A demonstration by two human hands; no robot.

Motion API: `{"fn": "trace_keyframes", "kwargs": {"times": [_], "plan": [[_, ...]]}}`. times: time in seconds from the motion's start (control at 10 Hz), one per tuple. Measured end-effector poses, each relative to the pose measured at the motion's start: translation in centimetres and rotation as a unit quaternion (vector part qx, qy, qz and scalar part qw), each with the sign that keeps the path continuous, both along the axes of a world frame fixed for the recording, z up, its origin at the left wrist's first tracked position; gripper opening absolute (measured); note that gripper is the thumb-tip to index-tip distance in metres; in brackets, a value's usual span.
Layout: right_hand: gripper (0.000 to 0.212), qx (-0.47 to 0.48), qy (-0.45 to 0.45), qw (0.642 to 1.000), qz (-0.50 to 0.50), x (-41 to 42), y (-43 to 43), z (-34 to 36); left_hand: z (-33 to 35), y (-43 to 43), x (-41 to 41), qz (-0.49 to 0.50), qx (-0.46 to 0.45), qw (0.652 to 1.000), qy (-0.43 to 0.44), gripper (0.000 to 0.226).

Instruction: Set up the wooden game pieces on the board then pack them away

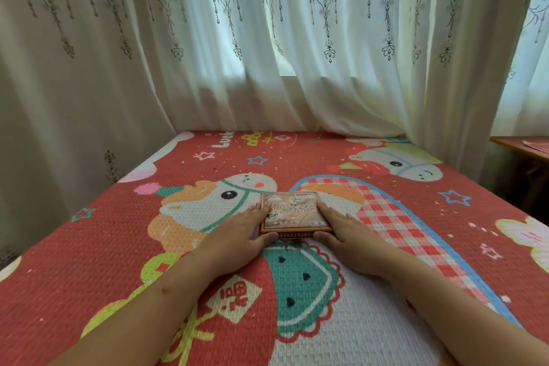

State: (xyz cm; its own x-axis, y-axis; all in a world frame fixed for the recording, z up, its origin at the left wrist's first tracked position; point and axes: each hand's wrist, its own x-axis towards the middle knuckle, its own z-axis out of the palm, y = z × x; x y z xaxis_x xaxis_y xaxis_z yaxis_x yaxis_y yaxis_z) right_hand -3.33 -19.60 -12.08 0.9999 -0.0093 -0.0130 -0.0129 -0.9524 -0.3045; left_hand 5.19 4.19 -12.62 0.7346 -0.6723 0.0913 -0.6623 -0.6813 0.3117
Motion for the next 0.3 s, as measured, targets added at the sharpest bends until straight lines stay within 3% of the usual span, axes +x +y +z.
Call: {"fn": "trace_keyframes", "kwargs": {"times": [0.2,0.3], "plan": [[0.076,0.005,-0.030,1.000,0.004,-0.45,0.20,-0.06,-0.14,0.23,0.24,0.000,0.004,1.000,-0.008,0.076],[0.075,0.069,-0.042,0.997,0.003,-0.82,0.25,0.78,-0.06,0.15,0.23,-0.003,-0.009,1.000,-0.008,0.076]]}}
